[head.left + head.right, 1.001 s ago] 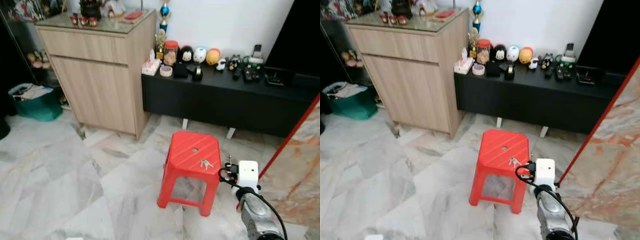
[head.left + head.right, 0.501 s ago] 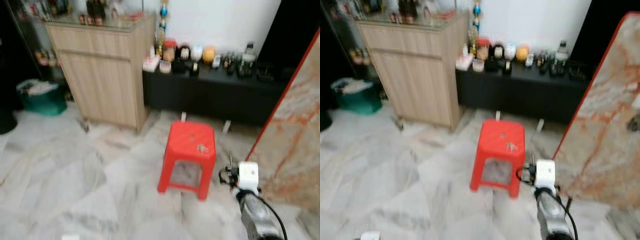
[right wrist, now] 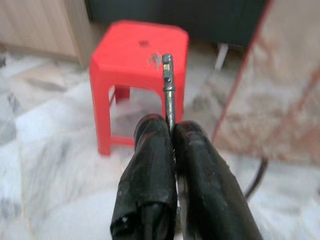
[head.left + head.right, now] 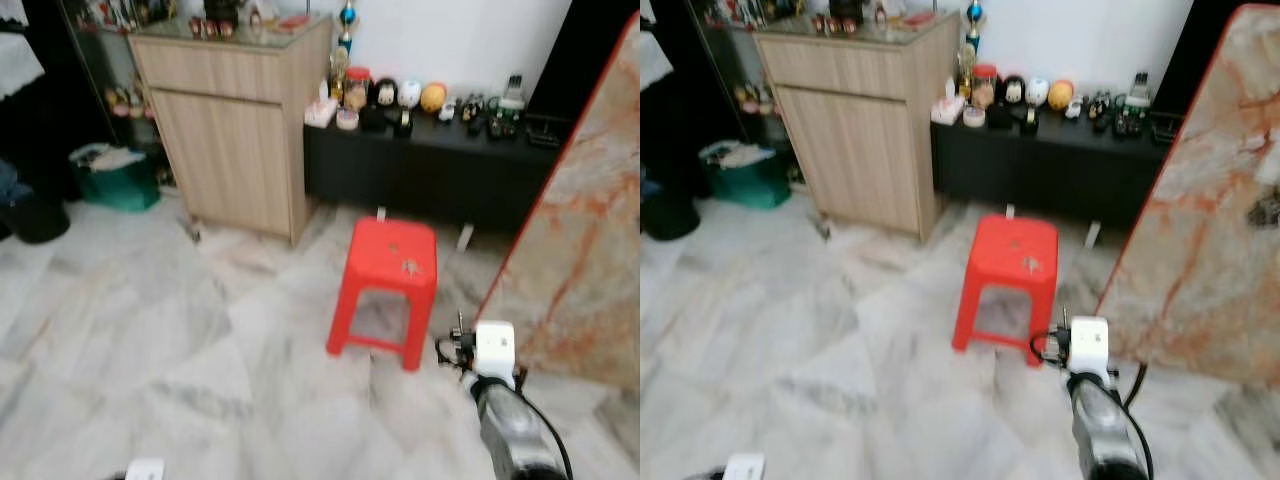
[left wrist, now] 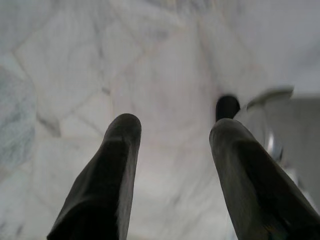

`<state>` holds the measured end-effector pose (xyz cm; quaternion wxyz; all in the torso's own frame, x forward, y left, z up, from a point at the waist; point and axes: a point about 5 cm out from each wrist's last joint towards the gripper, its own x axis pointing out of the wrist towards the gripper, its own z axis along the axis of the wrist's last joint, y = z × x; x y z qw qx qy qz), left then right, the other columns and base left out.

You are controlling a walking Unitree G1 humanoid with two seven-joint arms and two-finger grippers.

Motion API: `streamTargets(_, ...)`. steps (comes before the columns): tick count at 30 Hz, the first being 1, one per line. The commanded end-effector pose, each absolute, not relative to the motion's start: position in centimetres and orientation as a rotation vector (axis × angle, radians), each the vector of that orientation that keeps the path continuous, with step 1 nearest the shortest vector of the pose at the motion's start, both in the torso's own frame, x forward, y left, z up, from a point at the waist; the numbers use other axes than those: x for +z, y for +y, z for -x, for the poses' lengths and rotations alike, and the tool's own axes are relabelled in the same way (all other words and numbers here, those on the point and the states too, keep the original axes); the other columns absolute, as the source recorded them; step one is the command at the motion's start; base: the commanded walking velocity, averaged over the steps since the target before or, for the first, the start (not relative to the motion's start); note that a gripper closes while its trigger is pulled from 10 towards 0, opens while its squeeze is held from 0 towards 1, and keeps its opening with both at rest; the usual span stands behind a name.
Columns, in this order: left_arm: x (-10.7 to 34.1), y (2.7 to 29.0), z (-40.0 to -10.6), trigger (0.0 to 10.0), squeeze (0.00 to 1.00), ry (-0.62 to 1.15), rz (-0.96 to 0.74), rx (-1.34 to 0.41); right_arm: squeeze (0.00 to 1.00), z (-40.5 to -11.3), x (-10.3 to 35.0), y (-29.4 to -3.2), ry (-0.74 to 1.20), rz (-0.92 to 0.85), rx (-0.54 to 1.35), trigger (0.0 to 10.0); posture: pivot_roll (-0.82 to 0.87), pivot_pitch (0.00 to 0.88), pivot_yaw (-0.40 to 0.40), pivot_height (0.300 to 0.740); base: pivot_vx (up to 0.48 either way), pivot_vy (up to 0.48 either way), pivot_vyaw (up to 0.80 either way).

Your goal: Hang keys on a hook

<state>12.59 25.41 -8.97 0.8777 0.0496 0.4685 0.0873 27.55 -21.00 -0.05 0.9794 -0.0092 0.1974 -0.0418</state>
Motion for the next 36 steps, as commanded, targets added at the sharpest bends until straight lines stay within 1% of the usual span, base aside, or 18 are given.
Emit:
streamTargets(1, -8.6, 25.6, -13.4, 10.0, 0.0, 0.954, -0.132, 0.173, 0.0, -27.9, 0.3, -21.3, 0.386, 0.023, -0.094, 10.0, 0.03, 0.0, -0.022, 0.74, 0.0, 0.0, -0.8)
streamTargets(10, -7.8, 26.5, -14.6, 10.0, 0.0, 0.891, -0.167, 0.189, 0.0, -27.9, 0.4, -21.2, 0.387, 0.035, -0.092, 10.0, 0.03, 0.0, -0.019, 0.74, 0.0, 0.0, -0.8)
streamTargets(14, -6.8, 26.3, -16.9, 10.0, 0.0, 0.806, -0.202, 0.166, 0.0, -27.9, 0.4, -21.2, 0.388, 0.038, -0.093, 10.0, 0.03, 0.0, -0.017, 0.74, 0.0, 0.0, -0.79)
streamTargets(17, -5.5, 25.9, -19.2, 10.0, 0.0, 0.701, -0.234, 0.146, 0.0, -28.0, 0.4, -21.2, 0.389, 0.04, -0.093, 10.0, 0.03, 0.0, -0.017, 0.74, 0.0, 0.0, -0.79)
streamTargets(18, -5.5, 25.9, -19.2, 10.0, 0.0, 0.701, -0.234, 0.146, 0.0, -28.0, 0.4, -21.2, 0.389, 0.04, -0.093, 10.0, 0.03, 0.0, -0.017, 0.74, 0.0, 0.0, -0.79)
streamTargets(20, -4.3, 25.8, -20.9, 10.0, 0.0, 0.615, -0.254, 0.125, 0.0, -28.0, 0.4, -21.2, 0.389, 0.04, -0.093, 10.0, 0.03, 0.0, -0.016, 0.74, 0.0, 0.0, -0.79)
streamTargets(21, -3.1, 25.4, -22.6, 10.0, 0.0, 0.523, -0.27, 0.102, 0.0, -28.0, 0.4, -21.2, 0.389, 0.039, -0.092, 10.0, 0.03, 0.0, -0.014, 0.74, 0.0, 0.0, -0.79)
streamTargets(22, -2.2, 25.0, -23.6, 10.0, 0.0, 0.46, -0.28, 0.086, 0.0, -28.0, 0.4, -21.2, 0.389, 0.039, -0.091, 10.0, 0.03, 0.0, -0.014, 0.74, 0.0, 0.0, -0.79)
streamTargets(23, -2.2, 25.0, -23.6, 10.0, 0.0, 0.46, -0.28, 0.086, 0.0, -28.0, 0.4, -21.2, 0.389, 0.039, -0.091, 10.0, 0.03, 0.0, -0.014, 0.74, 0.0, 0.0, -0.79)
streamTargets(25, -0.9, 24.3, -25.0, 10.0, 0.0, 0.371, -0.337, 0.065, 0.0, -28.1, 0.4, -21.1, 0.387, 0.038, -0.09, 10.0, 0.03, 0.0, -0.011, 0.74, 0.0, 0.0, -0.79)
streamTargets(29, -0.3, 24.3, -25.4, 10.0, 0.0, 0.332, -0.35, 0.076, 0.0, -28.1, 0.5, -21.0, 0.386, 0.037, -0.089, 10.0, 0.03, 0.0, -0.011, 0.74, 0.0, 0.0, -0.79)
streamTargets(36, 1.8, 23.7, -26.2, 10.0, 0.0, 0.194, -0.342, 0.081, 0.0, -28.3, 0.5, -20.7, 0.389, 0.036, -0.078, 10.0, 0.05, 0.0, -0.013, 0.74, 0.0, 0.0, -0.79)
